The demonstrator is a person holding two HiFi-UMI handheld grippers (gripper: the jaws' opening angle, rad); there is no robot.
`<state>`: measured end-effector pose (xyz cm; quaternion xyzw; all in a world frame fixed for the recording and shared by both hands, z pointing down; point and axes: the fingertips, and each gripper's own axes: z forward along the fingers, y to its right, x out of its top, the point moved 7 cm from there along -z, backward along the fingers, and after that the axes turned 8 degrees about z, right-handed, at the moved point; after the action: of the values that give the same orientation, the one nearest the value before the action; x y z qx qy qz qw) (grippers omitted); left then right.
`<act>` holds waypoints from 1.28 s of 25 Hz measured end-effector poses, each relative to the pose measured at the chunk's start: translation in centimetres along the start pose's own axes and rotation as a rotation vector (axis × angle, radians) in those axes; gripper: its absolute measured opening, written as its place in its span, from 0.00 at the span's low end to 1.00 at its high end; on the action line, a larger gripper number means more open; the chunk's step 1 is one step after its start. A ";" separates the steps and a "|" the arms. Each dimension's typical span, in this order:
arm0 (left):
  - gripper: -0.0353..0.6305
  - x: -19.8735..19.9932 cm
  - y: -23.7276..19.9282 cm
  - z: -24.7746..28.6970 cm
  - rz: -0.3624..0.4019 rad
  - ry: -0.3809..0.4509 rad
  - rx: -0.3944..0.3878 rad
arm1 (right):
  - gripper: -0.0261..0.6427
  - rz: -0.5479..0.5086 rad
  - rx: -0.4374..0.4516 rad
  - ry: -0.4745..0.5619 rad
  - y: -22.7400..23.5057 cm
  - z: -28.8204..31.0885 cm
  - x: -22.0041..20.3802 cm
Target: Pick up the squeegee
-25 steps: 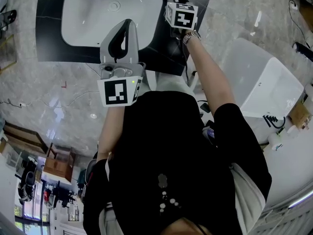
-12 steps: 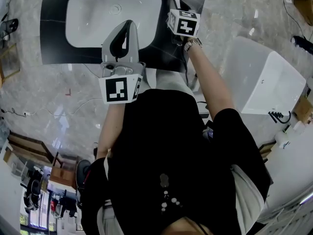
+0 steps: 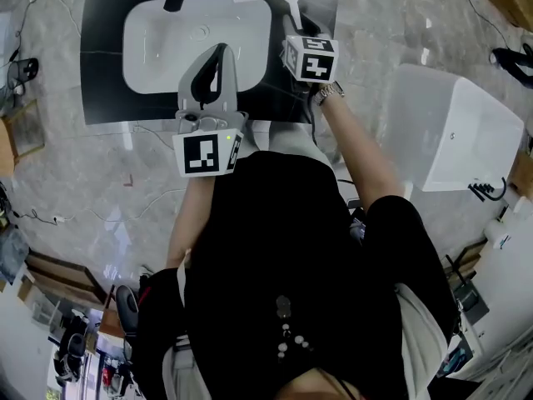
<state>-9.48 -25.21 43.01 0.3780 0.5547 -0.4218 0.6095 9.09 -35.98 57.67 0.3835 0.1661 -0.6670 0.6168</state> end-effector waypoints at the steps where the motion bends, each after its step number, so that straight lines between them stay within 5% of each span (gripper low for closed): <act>1: 0.06 0.2 -0.1 -0.2 0.004 0.006 -0.005 | 0.17 0.000 0.002 0.013 -0.3 -0.6 0.4; 32: 0.06 8.6 -5.1 -6.1 0.103 0.209 -0.030 | 0.17 -0.055 0.109 0.421 -10.7 -17.5 9.2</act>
<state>-16.21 -22.20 33.93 0.4386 0.6014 -0.3400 0.5747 4.78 -28.24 36.96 0.5426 0.2654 -0.5967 0.5282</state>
